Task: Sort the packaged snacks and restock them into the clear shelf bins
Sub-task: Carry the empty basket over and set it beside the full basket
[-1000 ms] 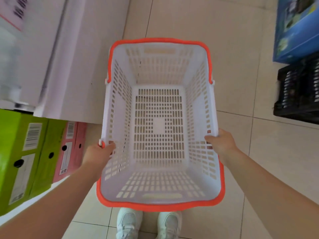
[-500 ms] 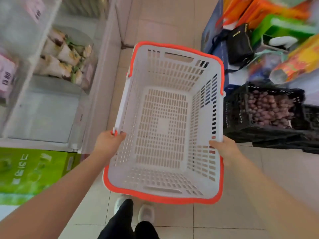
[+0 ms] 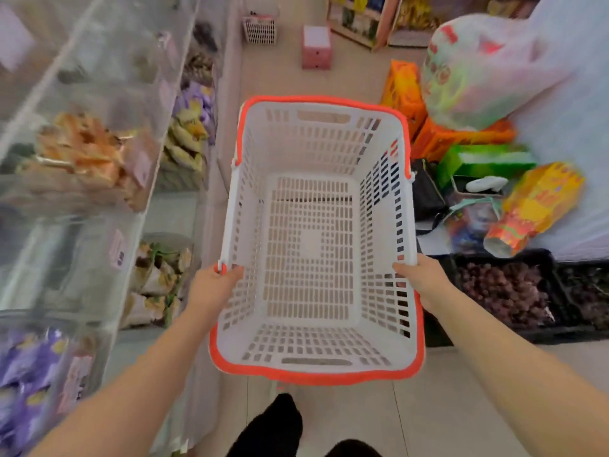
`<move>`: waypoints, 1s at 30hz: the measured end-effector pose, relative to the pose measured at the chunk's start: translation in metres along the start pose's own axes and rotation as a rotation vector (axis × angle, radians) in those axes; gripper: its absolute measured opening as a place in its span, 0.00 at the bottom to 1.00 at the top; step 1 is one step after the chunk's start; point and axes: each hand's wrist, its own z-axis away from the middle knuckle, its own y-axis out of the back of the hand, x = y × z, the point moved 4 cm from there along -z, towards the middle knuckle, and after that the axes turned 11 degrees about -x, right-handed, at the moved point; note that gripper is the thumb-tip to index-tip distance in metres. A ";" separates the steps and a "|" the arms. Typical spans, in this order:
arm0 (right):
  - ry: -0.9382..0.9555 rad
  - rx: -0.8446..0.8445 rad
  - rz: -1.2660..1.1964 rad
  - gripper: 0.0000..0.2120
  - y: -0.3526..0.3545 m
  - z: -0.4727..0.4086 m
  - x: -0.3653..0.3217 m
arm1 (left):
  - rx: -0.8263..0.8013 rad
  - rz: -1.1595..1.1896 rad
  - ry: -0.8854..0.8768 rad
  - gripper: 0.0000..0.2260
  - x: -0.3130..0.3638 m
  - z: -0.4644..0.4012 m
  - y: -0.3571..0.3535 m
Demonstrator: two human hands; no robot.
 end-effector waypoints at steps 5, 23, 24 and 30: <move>0.027 0.003 -0.022 0.08 -0.017 -0.065 -0.085 | -0.004 0.005 -0.024 0.03 0.081 -0.071 0.020; -0.033 -0.080 0.064 0.13 -0.056 -0.434 -0.409 | 0.083 -0.160 -0.028 0.08 0.358 -0.438 0.038; -0.031 -0.085 0.079 0.13 -0.060 -0.455 -0.427 | 0.094 -0.171 -0.026 0.10 0.371 -0.459 0.041; -0.010 -0.110 0.078 0.08 -0.084 -0.586 -0.528 | 0.093 -0.208 -0.018 0.09 0.462 -0.601 0.053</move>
